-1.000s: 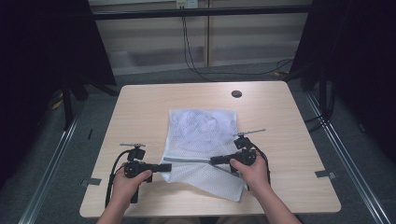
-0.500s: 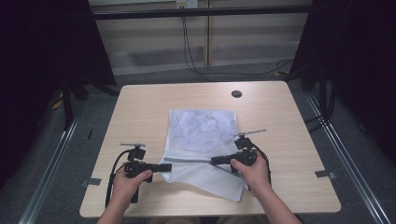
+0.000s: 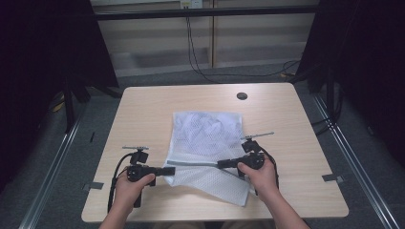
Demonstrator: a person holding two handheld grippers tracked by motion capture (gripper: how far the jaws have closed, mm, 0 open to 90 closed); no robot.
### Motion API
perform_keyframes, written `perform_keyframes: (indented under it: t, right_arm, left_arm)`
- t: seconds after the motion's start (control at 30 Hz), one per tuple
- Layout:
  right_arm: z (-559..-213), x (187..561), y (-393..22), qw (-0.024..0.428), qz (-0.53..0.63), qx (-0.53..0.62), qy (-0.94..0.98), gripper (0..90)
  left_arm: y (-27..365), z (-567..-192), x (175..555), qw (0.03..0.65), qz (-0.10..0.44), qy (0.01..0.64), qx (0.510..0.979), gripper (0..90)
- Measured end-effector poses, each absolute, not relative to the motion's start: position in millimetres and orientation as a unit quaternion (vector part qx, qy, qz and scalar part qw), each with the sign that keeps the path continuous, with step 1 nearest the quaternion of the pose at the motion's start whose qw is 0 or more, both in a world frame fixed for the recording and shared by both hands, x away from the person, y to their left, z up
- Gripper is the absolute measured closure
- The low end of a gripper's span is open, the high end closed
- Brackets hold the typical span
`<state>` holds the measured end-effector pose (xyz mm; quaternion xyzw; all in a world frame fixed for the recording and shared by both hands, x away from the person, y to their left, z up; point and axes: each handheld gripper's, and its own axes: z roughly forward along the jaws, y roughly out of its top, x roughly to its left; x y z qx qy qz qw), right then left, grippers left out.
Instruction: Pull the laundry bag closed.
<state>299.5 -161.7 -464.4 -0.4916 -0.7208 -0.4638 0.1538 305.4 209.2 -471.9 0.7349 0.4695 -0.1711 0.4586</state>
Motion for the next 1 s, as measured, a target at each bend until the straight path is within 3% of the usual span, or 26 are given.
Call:
perform_keyframes:
  t: [1.0]
  right_arm:
    - [-465.0,298.0,-168.9,0.152,-0.463,-0.490,-0.723,86.9]
  left_arm:
    - [210.5,-471.9,302.8,0.459,-0.173,0.472,0.732,89.1]
